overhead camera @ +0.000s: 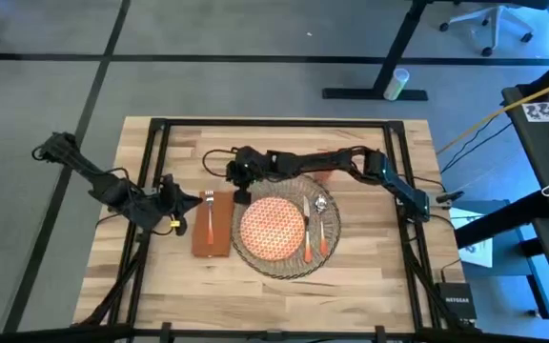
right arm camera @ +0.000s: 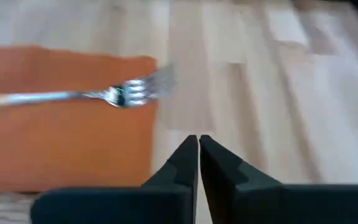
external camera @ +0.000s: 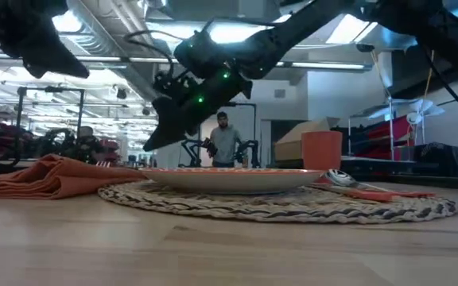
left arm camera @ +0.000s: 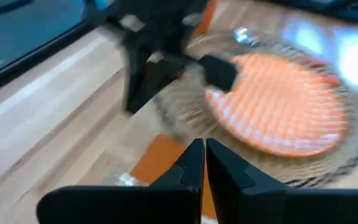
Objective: Set table place
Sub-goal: Put the fork on the orange table napkin
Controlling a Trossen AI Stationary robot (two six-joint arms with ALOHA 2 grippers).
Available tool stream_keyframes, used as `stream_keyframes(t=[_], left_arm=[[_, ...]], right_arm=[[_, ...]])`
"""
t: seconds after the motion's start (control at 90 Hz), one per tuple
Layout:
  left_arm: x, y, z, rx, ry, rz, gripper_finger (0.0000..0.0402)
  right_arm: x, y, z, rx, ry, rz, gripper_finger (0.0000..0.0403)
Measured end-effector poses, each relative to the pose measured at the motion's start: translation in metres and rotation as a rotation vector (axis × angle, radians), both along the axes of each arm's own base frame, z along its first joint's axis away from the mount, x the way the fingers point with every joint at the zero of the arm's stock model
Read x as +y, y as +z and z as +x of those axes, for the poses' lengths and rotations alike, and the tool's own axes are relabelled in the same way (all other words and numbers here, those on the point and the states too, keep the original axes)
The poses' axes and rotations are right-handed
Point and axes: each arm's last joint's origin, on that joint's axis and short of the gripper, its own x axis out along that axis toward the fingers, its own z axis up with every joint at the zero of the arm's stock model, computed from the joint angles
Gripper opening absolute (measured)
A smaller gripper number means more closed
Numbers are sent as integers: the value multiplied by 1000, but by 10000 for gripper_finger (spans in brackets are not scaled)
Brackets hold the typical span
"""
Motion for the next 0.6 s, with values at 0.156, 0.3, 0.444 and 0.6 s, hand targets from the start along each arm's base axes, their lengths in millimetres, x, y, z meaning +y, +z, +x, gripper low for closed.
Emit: stream_keyframes(t=[0.156, 0.3, 0.444, 0.6], left_arm=[[12, -9, -5, 103, 97, -52, 0], [20, -10, -3, 155, 124, -84, 0], [29, -12, 0, 207, 137, -111, 0], [35, -11, 7, 197, 119, -169, 0]], right_arm=[[2, 29, -9, 20, 22, -109, 0], [4, 49, -24, 112, 59, -176, 0], [18, 65, -40, 216, 132, -185, 0], [47, 60, -50, 350, 263, -166, 0]])
